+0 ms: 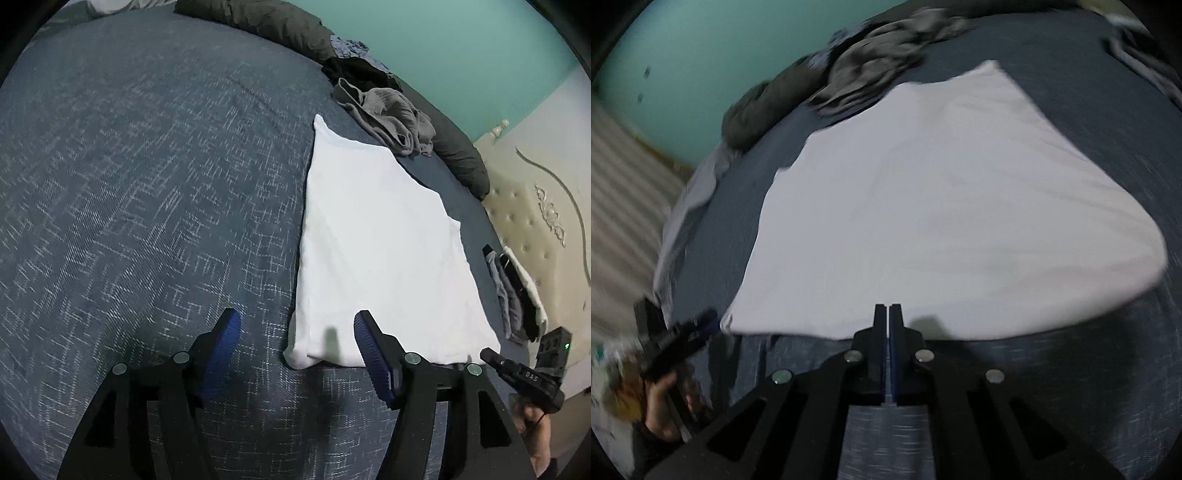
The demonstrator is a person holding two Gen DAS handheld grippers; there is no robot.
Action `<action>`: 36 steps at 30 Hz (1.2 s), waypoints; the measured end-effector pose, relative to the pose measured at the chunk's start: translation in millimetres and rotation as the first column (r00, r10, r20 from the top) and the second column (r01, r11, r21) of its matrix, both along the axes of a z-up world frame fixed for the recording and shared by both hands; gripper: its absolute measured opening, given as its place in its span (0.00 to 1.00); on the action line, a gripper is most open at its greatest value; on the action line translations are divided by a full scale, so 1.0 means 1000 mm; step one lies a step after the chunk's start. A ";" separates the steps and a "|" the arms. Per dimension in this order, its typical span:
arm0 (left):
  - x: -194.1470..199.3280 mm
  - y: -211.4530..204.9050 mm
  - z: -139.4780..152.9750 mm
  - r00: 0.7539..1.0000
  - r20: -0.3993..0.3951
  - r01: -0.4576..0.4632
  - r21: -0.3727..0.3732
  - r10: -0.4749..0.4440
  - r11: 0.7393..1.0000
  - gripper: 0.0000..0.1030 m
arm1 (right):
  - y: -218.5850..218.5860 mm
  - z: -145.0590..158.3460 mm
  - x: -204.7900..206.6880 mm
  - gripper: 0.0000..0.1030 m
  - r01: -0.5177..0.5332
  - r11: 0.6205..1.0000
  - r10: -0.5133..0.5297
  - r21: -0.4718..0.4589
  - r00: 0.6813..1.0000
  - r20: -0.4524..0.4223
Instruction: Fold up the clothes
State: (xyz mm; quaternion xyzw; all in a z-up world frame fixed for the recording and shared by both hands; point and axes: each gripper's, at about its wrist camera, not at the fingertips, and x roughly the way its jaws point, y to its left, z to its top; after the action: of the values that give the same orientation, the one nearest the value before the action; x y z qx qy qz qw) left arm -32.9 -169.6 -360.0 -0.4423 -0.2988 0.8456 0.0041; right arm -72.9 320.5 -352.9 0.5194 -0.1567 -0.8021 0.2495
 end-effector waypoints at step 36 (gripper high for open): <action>0.006 0.012 -0.027 0.997 0.029 -0.081 0.184 0.077 0.980 0.23 | 0.077 -0.010 -0.002 0.02 0.203 0.961 -0.200 -0.185 0.979 0.036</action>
State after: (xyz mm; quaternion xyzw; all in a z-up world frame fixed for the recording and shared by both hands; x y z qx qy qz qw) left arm -27.2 -157.4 -386.8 -0.4371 -0.3934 0.8088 0.0085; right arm -75.0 397.1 -362.8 0.4815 -0.2857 -0.8007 0.2131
